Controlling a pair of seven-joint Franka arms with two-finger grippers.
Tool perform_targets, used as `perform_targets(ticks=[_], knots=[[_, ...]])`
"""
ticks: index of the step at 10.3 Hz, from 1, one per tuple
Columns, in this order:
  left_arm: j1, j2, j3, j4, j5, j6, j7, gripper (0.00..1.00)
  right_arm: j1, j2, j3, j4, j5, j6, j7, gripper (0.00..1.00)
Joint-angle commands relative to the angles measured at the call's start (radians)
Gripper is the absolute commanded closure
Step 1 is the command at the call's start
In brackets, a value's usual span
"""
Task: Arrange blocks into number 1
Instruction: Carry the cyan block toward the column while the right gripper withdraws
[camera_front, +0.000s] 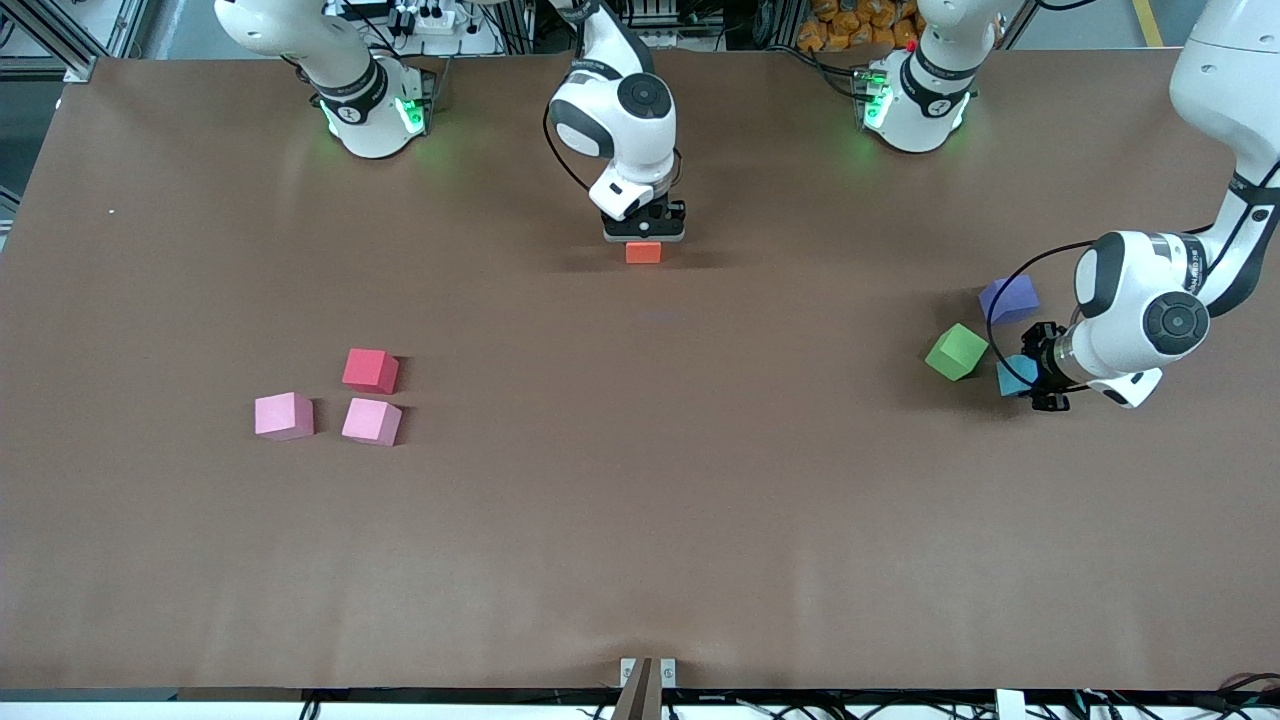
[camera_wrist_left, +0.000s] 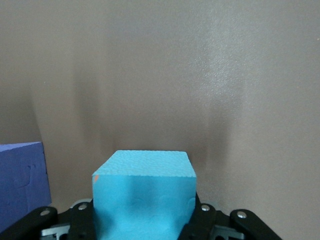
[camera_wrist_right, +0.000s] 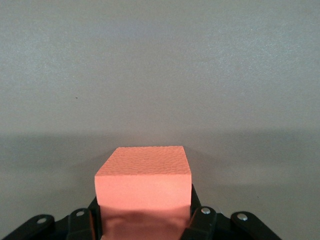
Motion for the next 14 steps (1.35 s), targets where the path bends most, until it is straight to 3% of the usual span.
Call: perform_targets(ticks=[1,2,4,6,9,12,14], knots=[[0.005,-0.042,-0.03,-0.016,0.067,0.009,0.011,1.0,0.015,-0.027,0.01,-0.025,0.009,-0.005,0.015,0.37],[0.005,-0.045,-0.067,-0.012,0.078,0.009,0.025,1.0,0.015,-0.027,0.012,-0.025,0.009,-0.005,0.021,0.37],[0.003,-0.056,-0.142,-0.004,0.085,0.006,0.086,1.0,0.015,-0.03,0.012,-0.025,0.009,-0.008,0.021,0.12],[-0.007,-0.05,-0.225,0.0,0.12,0.006,0.123,1.0,0.015,-0.045,0.012,-0.04,0.009,-0.008,0.021,0.0],[-0.142,-0.042,-0.262,0.002,0.161,0.007,0.142,1.0,0.006,-0.088,0.012,-0.047,0.009,-0.027,0.037,0.0],[-0.286,-0.034,-0.262,0.01,0.17,0.01,0.154,1.0,-0.09,-0.247,0.028,-0.12,-0.026,-0.065,0.026,0.0],[-0.39,-0.031,-0.264,0.016,0.17,0.01,0.22,1.0,-0.269,-0.336,0.134,-0.149,-0.144,-0.146,0.017,0.0]])
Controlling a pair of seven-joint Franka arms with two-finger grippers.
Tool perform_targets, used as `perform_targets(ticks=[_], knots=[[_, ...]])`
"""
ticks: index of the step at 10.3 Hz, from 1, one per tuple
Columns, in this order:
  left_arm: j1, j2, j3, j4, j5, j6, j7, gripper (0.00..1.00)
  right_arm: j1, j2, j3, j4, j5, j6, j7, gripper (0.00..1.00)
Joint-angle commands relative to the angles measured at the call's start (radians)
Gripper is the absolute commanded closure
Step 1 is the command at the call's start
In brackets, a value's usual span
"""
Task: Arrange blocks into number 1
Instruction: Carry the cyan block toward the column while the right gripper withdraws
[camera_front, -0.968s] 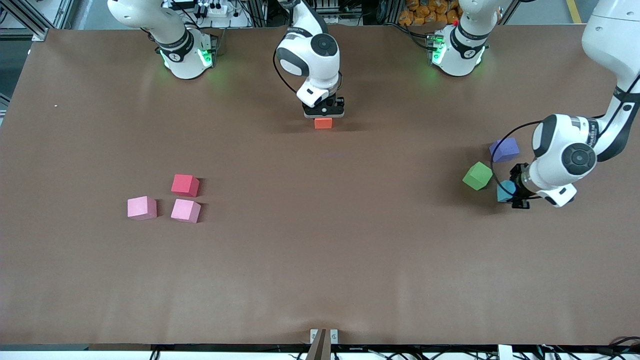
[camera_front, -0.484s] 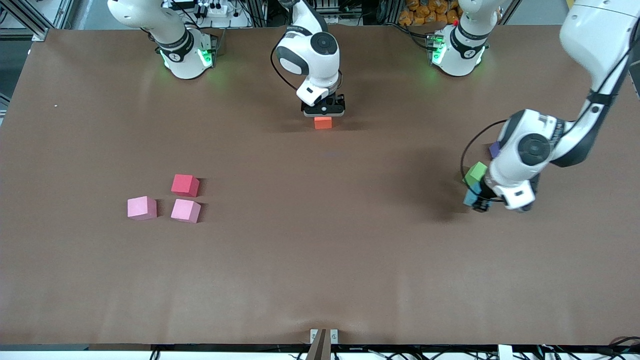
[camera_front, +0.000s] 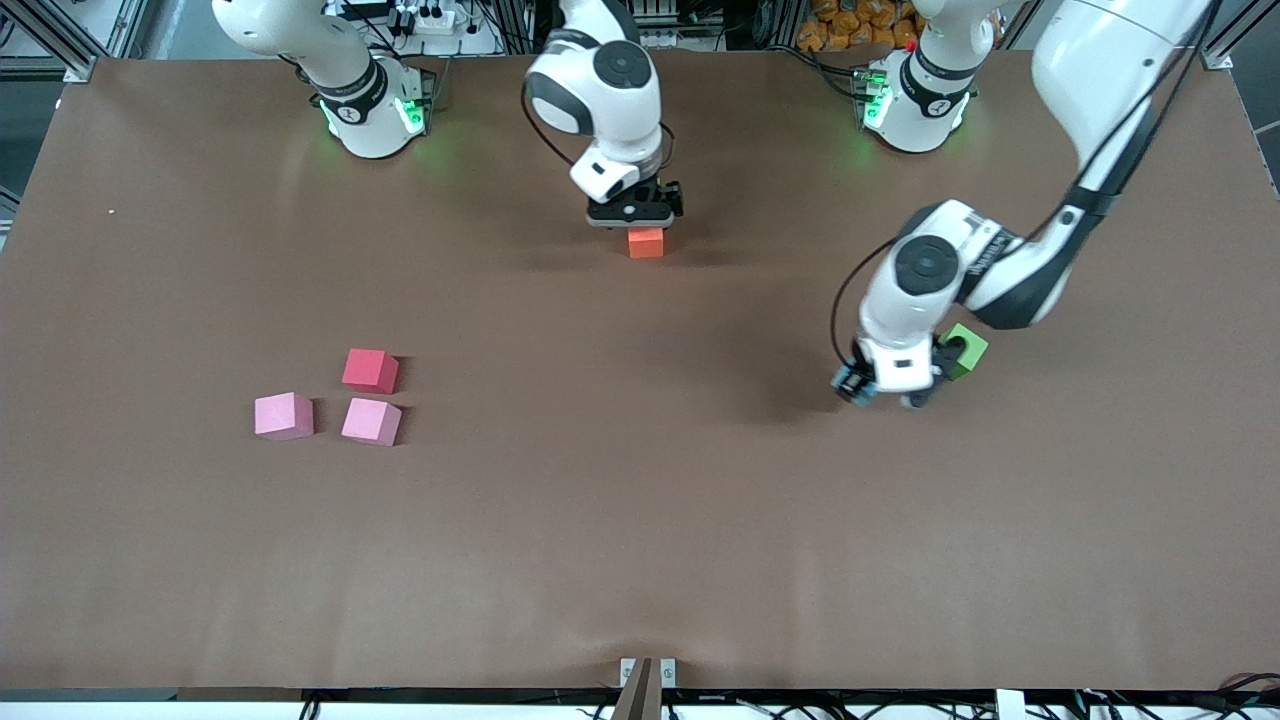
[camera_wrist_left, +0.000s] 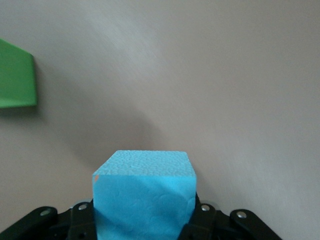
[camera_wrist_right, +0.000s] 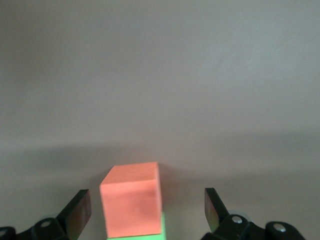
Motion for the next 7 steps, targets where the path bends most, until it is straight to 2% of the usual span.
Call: perform_targets(ticks=[1,3,7], knots=[[-0.132,0.006,0.007,0.013,0.026,0.005,0.072,1.0,-0.231,-0.141,0.155,-0.091,-0.091,-0.043,-0.017,0.0],[-0.273,0.029,0.007,0.051,0.026,0.008,0.093,1.0,-0.431,-0.198,0.249,-0.12,-0.096,-0.045,-0.151,0.0],[-0.481,0.121,0.007,0.177,0.02,0.008,0.258,1.0,-0.754,-0.283,0.265,-0.146,-0.096,-0.098,-0.574,0.0]])
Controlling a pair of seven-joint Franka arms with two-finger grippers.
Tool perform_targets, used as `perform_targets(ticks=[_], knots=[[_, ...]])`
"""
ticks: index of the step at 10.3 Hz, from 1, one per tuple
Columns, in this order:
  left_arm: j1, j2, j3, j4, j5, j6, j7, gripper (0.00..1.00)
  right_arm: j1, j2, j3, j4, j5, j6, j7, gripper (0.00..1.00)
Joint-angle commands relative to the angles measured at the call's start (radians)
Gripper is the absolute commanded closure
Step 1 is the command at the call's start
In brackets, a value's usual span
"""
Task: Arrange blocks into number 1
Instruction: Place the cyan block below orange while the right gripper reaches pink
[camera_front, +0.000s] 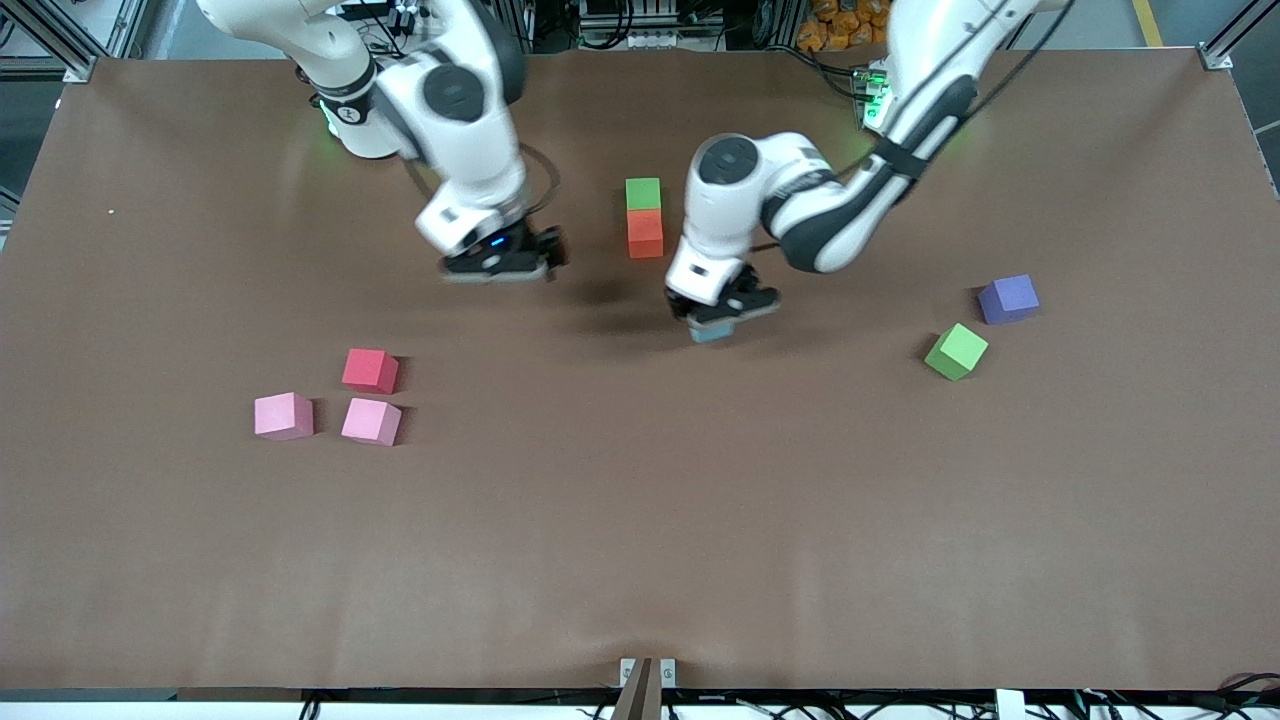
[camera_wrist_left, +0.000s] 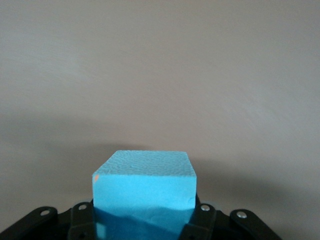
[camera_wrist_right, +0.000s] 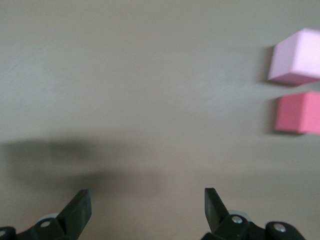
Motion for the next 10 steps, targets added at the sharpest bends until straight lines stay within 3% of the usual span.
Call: perform_targets(ticks=[1,5,8,10], knots=[[-0.085,0.096,0.012,0.095,0.01,-0.005,0.092,1.0,-0.166,-0.07,0.029,-0.039,-0.016,-0.025,-0.189,0.0],[-0.171,0.211,0.027,0.145,0.007,-0.014,0.086,1.0,-0.366,-0.045,0.027,-0.026,-0.003,-0.009,-0.444,0.0],[-0.209,0.223,0.063,0.143,0.003,-0.019,0.085,1.0,-0.418,0.046,0.018,0.013,0.003,0.036,-0.461,0.0],[-0.209,0.223,0.064,0.142,0.001,-0.025,0.083,1.0,-0.411,0.152,-0.017,0.081,0.091,0.045,-0.463,0.0]])
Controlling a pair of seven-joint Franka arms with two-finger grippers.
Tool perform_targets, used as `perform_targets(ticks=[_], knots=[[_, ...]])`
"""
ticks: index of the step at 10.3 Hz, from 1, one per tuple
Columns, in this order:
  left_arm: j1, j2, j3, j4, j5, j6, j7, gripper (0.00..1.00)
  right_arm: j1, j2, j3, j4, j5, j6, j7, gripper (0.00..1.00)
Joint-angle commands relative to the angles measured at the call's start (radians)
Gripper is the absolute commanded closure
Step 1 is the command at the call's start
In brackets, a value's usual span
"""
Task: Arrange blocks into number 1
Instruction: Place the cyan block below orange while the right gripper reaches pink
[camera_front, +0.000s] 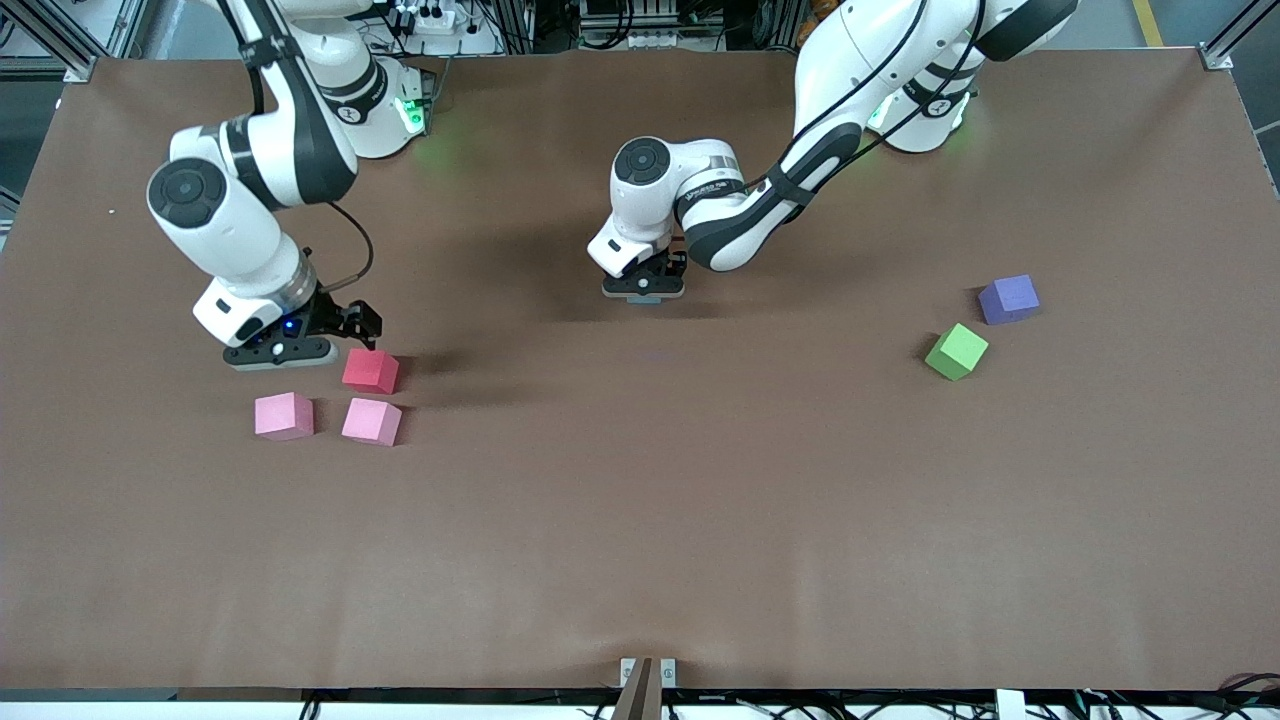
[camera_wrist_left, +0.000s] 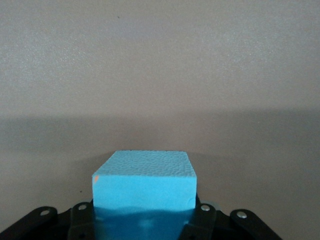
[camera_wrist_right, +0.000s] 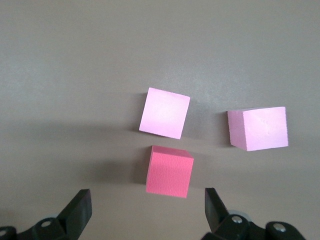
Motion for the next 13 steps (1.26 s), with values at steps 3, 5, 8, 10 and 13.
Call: perform_targets(ticks=[3,5,8,10,13], knots=[[-0.027,0.013,0.014,0.011,0.001,-0.057,-0.018,1.0,-0.006,0.194,-0.044,0.143,0.156,0.03,-0.009,0.0],[-0.027,0.007,0.014,0.012,0.001,-0.069,-0.029,1.0,0.025,0.239,-0.097,0.184,0.178,0.042,-0.011,0.0],[-0.032,0.007,0.013,0.011,0.003,-0.071,-0.031,1.0,0.072,0.291,-0.174,0.259,0.178,0.032,-0.003,0.0],[-0.047,0.007,0.011,0.009,0.003,-0.069,-0.045,1.0,0.146,0.345,-0.243,0.318,0.18,0.02,0.017,0.01],[-0.062,0.009,0.011,0.002,0.003,-0.071,-0.049,1.0,0.195,0.395,-0.274,0.346,0.18,0.001,0.087,0.04]])
